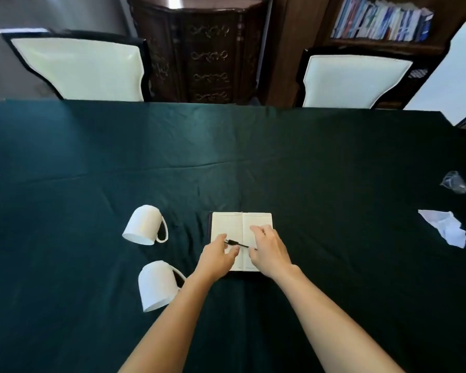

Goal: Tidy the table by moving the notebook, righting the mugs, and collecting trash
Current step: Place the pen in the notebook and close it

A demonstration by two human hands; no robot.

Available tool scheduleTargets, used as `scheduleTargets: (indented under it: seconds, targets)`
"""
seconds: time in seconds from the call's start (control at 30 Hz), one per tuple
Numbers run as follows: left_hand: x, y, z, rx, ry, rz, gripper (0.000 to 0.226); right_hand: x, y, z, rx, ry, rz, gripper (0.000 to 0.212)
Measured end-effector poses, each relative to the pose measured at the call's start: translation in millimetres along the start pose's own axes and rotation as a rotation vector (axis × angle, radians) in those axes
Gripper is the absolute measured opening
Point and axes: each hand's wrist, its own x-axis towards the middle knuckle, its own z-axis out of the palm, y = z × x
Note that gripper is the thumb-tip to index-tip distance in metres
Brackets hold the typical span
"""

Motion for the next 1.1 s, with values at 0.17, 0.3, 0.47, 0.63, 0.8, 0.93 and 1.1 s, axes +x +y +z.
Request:
scheduleTargets:
  seconds: [0.17,0.3,0.47,0.63,0.8,0.93,1.1]
  targets:
    - [8.8,-1.2,17.7,-0.137,0.022,-0.154,0.06,19.8,7.9,16.4,0.029,-0.046,-0.023,0.045]
    - [14.5,-1.1,29.1,-0.254,0.063,-0.222,0.044,29.8,11.5,26.3,0.081,-0.069,-0.027,0.025]
    - [21.9,4.0,39.6,-0.322,0.038,-0.224,0.036,33.2,11.2,37.2,0.379,-0.036,0.125,0.015]
    - [36.4,2.8,45.7,-0.336,0.06,-0.202,0.033,35.9,13.2,40.5,0.549,0.034,0.244,0.015]
    - [39.7,12.4,40.1,-0.367,0.106,-0.206,0.023,43.9,14.4,40.0,0.563,0.025,0.277,0.012]
    - [45.0,11.7,39.4,-0.359,0.104,-0.201,0.022,45.6,13.2,40.6,0.573,0.016,0.298,0.011]
    - [42.4,5.2,39.7,-0.337,0.112,-0.208,0.019,44.4,13.0,43.1,0.585,-0.026,0.312,0.012]
